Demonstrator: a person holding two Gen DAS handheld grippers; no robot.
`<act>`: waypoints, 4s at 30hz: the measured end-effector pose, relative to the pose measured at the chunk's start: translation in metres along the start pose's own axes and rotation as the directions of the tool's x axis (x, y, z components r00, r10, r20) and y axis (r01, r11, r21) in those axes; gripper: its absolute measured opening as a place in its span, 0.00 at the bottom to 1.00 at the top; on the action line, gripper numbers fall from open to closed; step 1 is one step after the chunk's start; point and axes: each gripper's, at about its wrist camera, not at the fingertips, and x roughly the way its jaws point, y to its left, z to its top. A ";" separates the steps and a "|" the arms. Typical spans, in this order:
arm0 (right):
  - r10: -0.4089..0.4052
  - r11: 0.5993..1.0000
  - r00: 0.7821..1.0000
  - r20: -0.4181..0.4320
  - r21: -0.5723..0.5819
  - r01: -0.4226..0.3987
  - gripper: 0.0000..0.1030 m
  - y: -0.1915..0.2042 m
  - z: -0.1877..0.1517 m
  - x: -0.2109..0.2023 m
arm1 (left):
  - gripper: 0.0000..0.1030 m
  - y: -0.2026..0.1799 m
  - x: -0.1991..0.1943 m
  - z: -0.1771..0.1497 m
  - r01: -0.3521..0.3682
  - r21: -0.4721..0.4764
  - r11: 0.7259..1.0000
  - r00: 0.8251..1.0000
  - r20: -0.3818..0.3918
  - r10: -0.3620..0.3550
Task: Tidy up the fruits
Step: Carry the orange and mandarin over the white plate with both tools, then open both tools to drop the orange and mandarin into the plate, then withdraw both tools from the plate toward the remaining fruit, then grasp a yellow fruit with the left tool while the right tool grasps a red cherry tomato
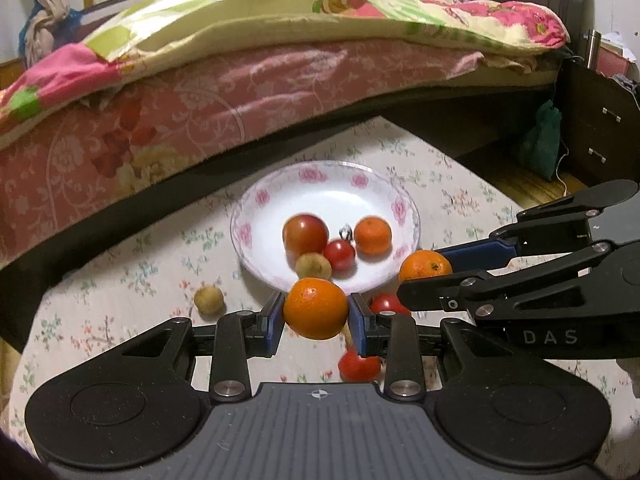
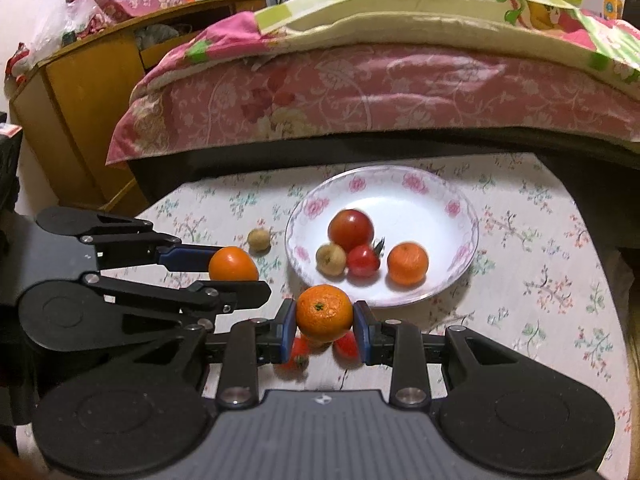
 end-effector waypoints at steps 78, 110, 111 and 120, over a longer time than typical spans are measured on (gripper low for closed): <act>-0.025 0.997 0.998 0.056 0.076 0.021 0.35 -0.051 0.050 0.050 | 0.57 0.037 0.052 0.041 -0.061 -0.041 0.997 0.998 -0.013 0.061; 0.050 0.996 0.990 -0.128 0.073 -0.041 0.35 0.024 -0.038 0.046 | 0.60 0.078 0.049 -0.024 -0.033 -0.025 0.999 0.991 -0.130 0.029; 0.049 0.996 0.991 -0.124 0.075 -0.040 0.35 0.024 -0.038 0.047 | 0.60 0.081 0.052 -0.023 -0.033 -0.028 0.999 0.992 -0.121 0.030; 0.055 0.994 0.991 -0.122 0.096 -0.043 0.35 0.023 -0.038 0.052 | 0.62 0.083 0.082 -0.014 -0.007 0.028 1.000 0.995 -0.100 0.010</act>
